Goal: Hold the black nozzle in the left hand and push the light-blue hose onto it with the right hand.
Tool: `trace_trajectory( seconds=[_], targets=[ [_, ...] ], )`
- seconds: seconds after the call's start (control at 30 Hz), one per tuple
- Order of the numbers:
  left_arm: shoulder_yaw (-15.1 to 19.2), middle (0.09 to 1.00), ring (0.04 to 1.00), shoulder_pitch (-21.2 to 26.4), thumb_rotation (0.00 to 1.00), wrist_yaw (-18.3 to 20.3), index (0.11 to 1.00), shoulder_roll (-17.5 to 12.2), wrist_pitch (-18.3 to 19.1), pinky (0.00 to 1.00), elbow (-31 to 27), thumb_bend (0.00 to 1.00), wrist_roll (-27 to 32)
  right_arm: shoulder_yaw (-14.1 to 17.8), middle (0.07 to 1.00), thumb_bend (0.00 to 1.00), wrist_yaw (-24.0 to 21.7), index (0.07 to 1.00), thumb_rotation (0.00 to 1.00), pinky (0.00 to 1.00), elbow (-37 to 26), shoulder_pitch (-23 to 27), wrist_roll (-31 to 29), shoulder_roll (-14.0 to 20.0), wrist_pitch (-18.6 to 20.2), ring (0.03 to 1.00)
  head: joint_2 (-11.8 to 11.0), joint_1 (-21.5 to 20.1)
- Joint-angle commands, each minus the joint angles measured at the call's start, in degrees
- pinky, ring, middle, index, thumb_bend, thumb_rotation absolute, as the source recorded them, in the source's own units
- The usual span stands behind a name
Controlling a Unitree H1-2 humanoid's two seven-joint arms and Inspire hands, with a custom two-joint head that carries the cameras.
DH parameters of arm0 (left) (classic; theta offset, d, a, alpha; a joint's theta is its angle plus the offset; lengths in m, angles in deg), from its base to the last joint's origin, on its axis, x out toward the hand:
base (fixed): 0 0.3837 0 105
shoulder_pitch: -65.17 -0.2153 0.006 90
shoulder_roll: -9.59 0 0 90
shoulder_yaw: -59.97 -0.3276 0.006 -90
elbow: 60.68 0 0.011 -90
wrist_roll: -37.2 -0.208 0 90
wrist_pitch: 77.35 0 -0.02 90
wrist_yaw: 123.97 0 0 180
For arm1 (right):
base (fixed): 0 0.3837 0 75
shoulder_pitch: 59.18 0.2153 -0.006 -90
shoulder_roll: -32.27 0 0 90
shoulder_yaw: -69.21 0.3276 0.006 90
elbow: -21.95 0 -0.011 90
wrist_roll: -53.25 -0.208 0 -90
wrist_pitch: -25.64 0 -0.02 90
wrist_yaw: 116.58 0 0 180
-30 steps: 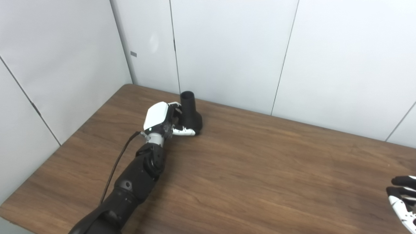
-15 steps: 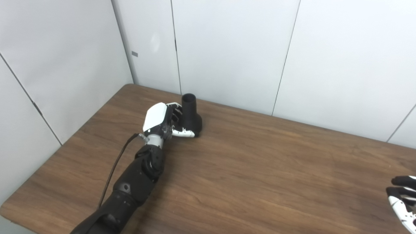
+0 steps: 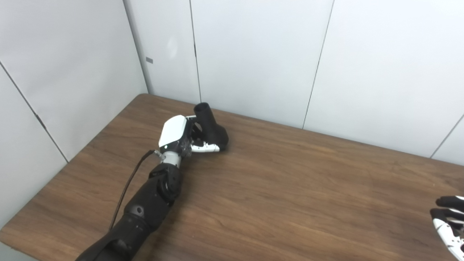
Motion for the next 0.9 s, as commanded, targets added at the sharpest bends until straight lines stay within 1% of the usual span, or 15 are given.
trace_trajectory(
  seconds=[0.0,0.1,0.2,0.27,0.33,0.47,0.6,0.7,0.77,0.87],
  targets=[
    [-1.6,0.476,0.385,-2.2,0.0,2.8,0.512,0.1,0.3,0.33,1.1,0.51,-0.3,0.1,0.591,0.13,0.3,0.543,0.0,0.4,-1.2,1.0,0.3,0.3,-2.0,0.552,0.0,0.1],
    [-1.8,0.493,0.38,-2.2,0.0,2.2,0.507,0.2,-0.9,0.32,1.7,0.5,-0.1,0.2,0.593,0.12,0.2,0.542,0.0,0.4,-1.4,1.1,0.0,0.2,-1.5,0.553,0.1,0.1],
    [-2.4,0.485,0.361,-2.2,0.0,1.1,0.516,0.2,-2.5,0.29,2.5,0.5,-0.7,0.2,0.579,0.12,0.3,0.54,0.0,0.38,-1.5,1.1,0.4,0.2,-1.3,0.537,0.0,0.0],
    [-2.9,0.48,0.364,-2.3,0.0,0.9,0.519,0.1,-3.1,0.3,2.5,0.5,-1.0,0.2,0.58,0.12,0.4,0.537,0.0,0.38,-1.5,1.1,0.6,0.2,-1.3,0.535,0.1,0.0],
    [-3.1,0.475,0.384,-2.3,0.0,1.2,0.515,0.2,-2.8,0.32,2.2,0.5,-1.1,0.2,0.581,0.12,0.4,0.536,0.0,0.38,-1.5,1.2,0.6,0.2,-1.3,0.537,0.0,0.0],
    [-3.7,0.47,0.4,-2.5,0.0,2.1,0.514,0.0,-2.0,0.34,1.4,0.5,-1.3,0.2,0.588,0.11,0.3,0.541,0.0,0.39,-1.5,1.2,0.7,0.3,-1.4,0.541,0.0,0.1],
    [-4.4,0.472,0.375,-2.6,0.0,1.9,0.52,-0.4,-2.4,0.32,1.4,0.5,-2.4,0.3,0.588,0.12,0.4,0.542,0.0,0.39,-1.2,1.1,0.5,0.3,-1.8,0.547,0.0,0.1],
    [-5.1,0.472,0.363,-2.5,0.0,1.1,0.527,-0.8,-3.4,0.31,2.1,0.5,-3.4,0.3,0.592,0.12,0.3,0.545,0.0,0.4,-1.1,1.1,0.3,0.3,-2.0,0.553,0.0,0.1],
    [-5.6,0.47,0.355,-2.8,0.0,1.4,0.531,-0.9,-2.9,0.3,0.9,0.5,-4.0,0.2,0.594,0.12,0.4,0.546,0.0,0.41,-1.0,1.2,0.4,0.3,-2.0,0.555,0.0,-0.4],
    [-7.0,0.47,0.338,-3.1,0.0,2.2,0.534,-1.4,-1.9,0.25,-0.8,0.49,-6.0,0.2,0.595,0.13,0.4,0.546,0.0,0.4,-1.0,1.2,0.4,0.1,-1.8,0.555,0.1,-0.8]
  ],
)
